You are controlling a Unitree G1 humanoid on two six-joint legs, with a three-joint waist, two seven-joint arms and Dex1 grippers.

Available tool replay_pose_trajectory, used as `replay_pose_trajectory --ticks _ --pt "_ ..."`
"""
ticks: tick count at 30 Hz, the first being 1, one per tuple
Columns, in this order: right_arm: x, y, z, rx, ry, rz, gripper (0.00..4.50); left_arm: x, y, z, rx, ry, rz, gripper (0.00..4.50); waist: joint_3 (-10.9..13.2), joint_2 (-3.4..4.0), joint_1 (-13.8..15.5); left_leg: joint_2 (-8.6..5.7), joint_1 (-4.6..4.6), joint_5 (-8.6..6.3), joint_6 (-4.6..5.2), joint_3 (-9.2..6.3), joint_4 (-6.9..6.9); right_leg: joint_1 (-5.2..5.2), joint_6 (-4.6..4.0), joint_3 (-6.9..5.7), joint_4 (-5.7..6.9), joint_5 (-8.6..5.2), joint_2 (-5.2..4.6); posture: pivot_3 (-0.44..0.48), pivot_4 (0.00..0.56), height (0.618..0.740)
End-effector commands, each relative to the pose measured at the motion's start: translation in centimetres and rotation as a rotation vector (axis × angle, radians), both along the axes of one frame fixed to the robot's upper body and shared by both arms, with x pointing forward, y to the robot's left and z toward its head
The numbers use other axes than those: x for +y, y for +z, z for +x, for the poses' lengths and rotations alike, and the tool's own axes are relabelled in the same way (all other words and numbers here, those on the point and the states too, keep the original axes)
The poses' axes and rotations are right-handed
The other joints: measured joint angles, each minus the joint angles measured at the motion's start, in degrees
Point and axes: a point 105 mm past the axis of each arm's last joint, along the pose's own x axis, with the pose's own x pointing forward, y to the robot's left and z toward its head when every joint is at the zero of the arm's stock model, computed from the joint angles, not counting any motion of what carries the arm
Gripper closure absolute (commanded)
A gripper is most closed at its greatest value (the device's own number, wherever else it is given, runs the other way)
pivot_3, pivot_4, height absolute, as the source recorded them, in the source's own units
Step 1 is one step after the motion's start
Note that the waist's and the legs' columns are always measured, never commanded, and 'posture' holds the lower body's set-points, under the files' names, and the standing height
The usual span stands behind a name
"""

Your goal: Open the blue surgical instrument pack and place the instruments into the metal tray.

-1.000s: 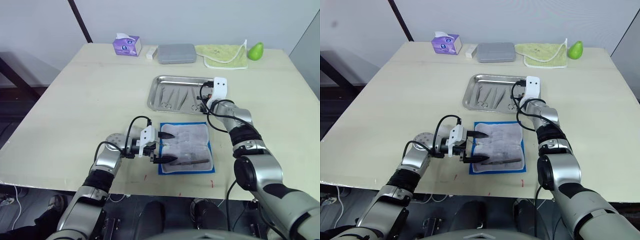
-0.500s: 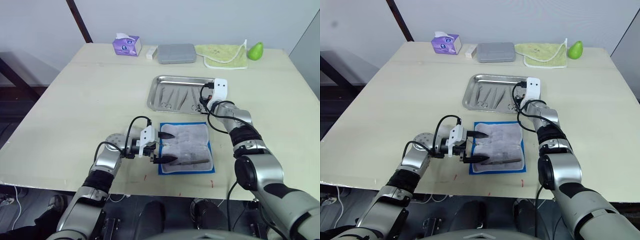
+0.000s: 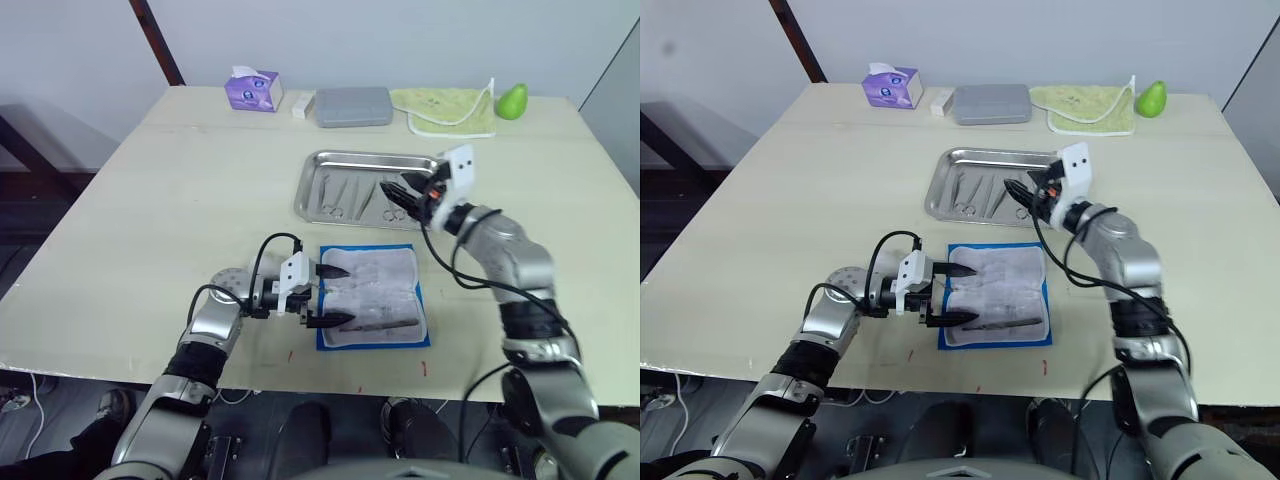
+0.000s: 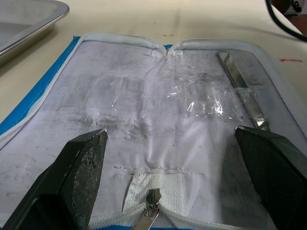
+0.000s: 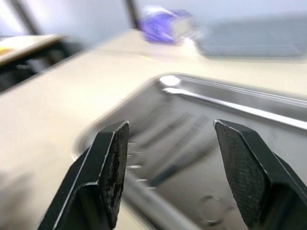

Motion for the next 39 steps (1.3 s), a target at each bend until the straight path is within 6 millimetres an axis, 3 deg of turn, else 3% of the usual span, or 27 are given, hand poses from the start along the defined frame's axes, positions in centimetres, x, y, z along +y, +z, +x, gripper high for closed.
replay_pose_trajectory --ticks 1,6,12,21,28,39 --pt "-0.8 1.2 -4.7 -0.078 0.213 -0.071 1.28 0.2 -1.6 -0.5 0.072 0.006 0.025 0.00 0.0 -0.05 0.2 0.00 -0.02 0.00 0.00 -0.03 0.00 0.00 -0.01 -0.03 -0.01 0.00 0.00 0.000 0.150 0.740" --pt "-4.0 -0.5 -9.2 -0.052 0.365 -0.245 0.09 0.4 -1.6 -0.5 0.073 -0.001 0.029 0.00 0.1 -0.09 0.3 -0.03 -0.04 0.00 0.00 -0.05 0.00 0.03 0.00 -0.04 -0.06 -0.02 -0.01 0.000 0.150 0.740" --pt "-9.4 -1.5 -12.4 0.007 0.394 -0.423 0.09 0.6 -1.7 -0.5 0.079 -0.005 0.035 0.00 0.1 -0.15 0.1 -0.03 0.05 0.00 0.00 -0.04 0.05 0.06 0.19 0.01 -0.04 -0.13 0.00 0.000 0.150 0.740" --pt "-13.2 -0.3 -14.6 0.057 0.382 -0.534 0.09 1.1 -1.9 -0.5 0.084 -0.005 0.040 0.00 0.2 -0.17 0.2 -0.05 0.08 0.00 0.00 -0.09 0.05 0.10 0.19 0.04 -0.06 -0.13 0.04 0.000 0.150 0.740" --pt "-11.6 -0.9 -14.5 0.042 0.398 -0.527 0.09 1.3 -2.0 -0.4 0.082 -0.002 0.042 0.00 0.2 -0.17 0.1 -0.05 0.16 0.00 0.00 -0.11 0.05 0.12 0.21 0.05 -0.03 -0.14 0.06 0.000 0.150 0.740" --pt "-4.2 -6.6 -11.8 -0.014 0.469 -0.543 0.09 1.0 -1.7 -0.3 0.070 -0.006 0.040 0.00 0.1 -0.15 0.1 -0.05 0.14 0.00 0.00 -0.14 0.06 0.11 0.20 0.05 0.00 -0.14 0.10 0.000 0.150 0.740"
